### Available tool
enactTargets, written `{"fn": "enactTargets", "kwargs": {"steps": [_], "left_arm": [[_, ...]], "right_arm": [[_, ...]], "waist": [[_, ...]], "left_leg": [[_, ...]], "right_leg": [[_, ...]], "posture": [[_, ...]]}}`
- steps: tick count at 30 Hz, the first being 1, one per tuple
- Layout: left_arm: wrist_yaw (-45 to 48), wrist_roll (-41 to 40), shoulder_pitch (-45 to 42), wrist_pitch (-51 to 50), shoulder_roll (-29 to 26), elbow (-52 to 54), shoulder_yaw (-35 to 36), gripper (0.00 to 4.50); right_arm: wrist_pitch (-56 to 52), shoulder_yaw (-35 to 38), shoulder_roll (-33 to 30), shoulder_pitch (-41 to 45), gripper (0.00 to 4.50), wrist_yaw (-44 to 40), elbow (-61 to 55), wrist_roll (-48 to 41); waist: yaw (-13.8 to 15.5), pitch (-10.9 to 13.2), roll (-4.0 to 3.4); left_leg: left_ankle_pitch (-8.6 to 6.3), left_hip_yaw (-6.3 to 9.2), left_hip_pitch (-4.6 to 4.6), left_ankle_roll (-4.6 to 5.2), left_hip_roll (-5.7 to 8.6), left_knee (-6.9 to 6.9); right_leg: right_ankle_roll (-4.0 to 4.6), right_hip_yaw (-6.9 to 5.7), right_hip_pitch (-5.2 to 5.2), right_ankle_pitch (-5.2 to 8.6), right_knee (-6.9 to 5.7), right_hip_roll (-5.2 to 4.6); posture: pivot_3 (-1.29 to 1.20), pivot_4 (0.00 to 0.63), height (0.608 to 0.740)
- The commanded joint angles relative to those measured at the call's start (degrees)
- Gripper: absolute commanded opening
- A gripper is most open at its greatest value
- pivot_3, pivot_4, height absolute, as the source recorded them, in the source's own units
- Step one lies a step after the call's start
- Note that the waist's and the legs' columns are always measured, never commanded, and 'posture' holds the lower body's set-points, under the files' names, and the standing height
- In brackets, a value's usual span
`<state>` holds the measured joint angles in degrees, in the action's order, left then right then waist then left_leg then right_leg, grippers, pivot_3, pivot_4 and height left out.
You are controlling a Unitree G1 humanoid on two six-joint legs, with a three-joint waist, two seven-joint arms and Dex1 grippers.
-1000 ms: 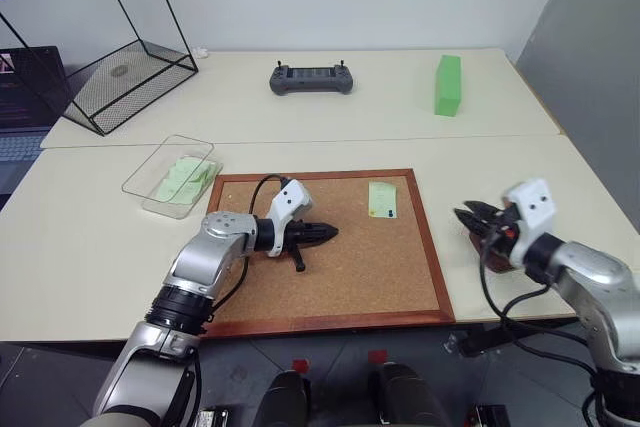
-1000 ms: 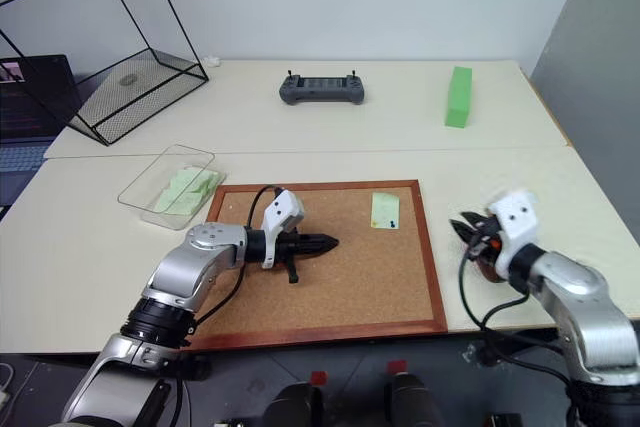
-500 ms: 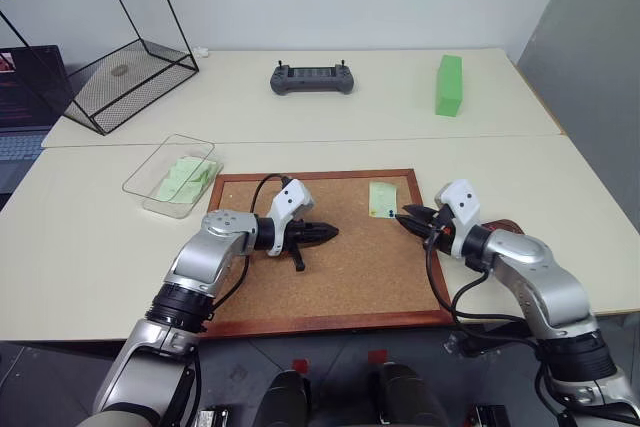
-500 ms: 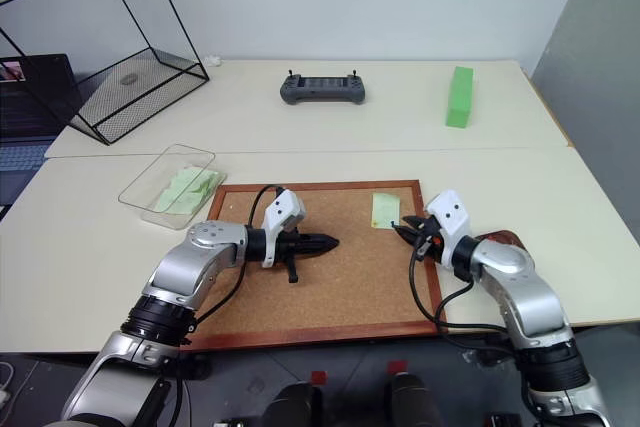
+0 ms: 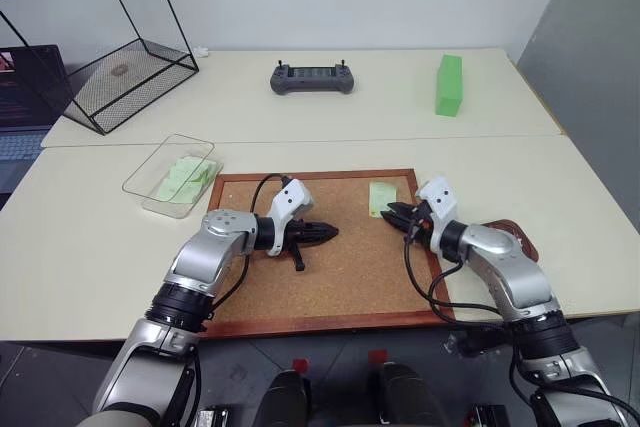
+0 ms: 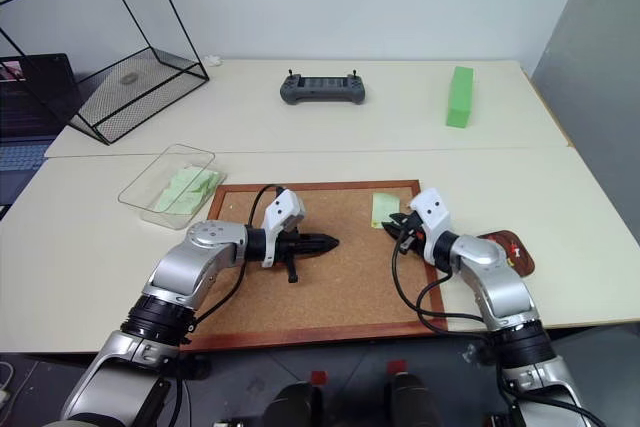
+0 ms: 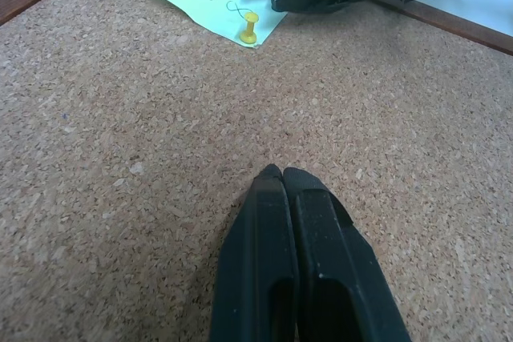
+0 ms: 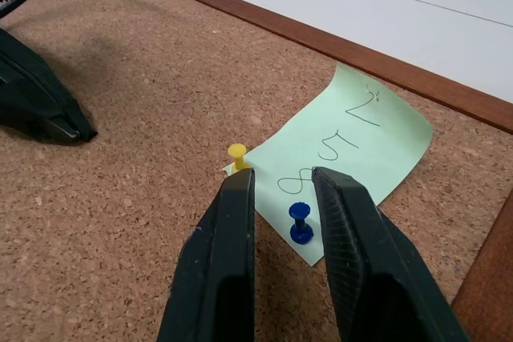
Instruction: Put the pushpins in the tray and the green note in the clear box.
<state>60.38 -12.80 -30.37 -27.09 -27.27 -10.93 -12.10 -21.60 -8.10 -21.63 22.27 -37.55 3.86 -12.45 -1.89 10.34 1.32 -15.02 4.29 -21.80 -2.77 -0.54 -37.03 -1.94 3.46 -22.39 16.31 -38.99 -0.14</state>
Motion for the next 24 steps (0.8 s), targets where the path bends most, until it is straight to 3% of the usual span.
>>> {"fn": "enactTargets", "kwargs": {"steps": [1, 6, 13, 24], "left_arm": [[-0.1, 0.7, -0.1, -0.5, -0.5, 1.1, -0.7, 0.00], [-0.3, 0.7, 0.2, -0.7, -0.5, 1.7, -0.7, 0.00], [-0.5, 0.7, 0.6, -1.1, -0.2, 2.4, -0.8, 0.00], [-0.7, 0.7, 1.0, -1.5, -0.2, 3.0, -0.9, 0.00]], "right_arm": [[2.0, -0.2, 0.6, 1.3, 1.19, -0.8, 0.7, 0.7], [2.2, 0.5, 0.9, 1.4, 1.19, -1.1, 1.3, 0.3], [2.1, 0.9, 0.9, 1.3, 0.04, -1.5, 0.7, 0.0], [1.8, 1.9, 0.6, 0.7, 0.04, -1.4, -2.5, -0.9]], "waist": [[0.0, 0.0, 0.00], [0.0, 0.0, 0.00], [0.0, 0.0, 0.00], [0.0, 0.0, 0.00]], "left_leg": [[0.00, 0.00, 0.00, 0.00, 0.00, 0.00], [0.00, 0.00, 0.00, 0.00, 0.00, 0.00], [0.00, 0.01, 0.00, 0.00, -0.01, 0.00], [0.00, 0.02, 0.00, 0.00, -0.01, 0.01]], "right_leg": [[0.00, 0.00, 0.00, 0.00, 0.00, 0.00], [0.00, 0.00, 0.00, 0.00, 0.00, 0.00], [0.00, -0.01, 0.00, 0.00, 0.00, 0.00], [0.00, -0.02, 0.00, 0.00, 0.00, 0.00]], "posture": [[0.00, 0.150, 0.740], [0.00, 0.150, 0.740], [0.00, 0.150, 0.740], [0.00, 0.150, 0.740]]}}
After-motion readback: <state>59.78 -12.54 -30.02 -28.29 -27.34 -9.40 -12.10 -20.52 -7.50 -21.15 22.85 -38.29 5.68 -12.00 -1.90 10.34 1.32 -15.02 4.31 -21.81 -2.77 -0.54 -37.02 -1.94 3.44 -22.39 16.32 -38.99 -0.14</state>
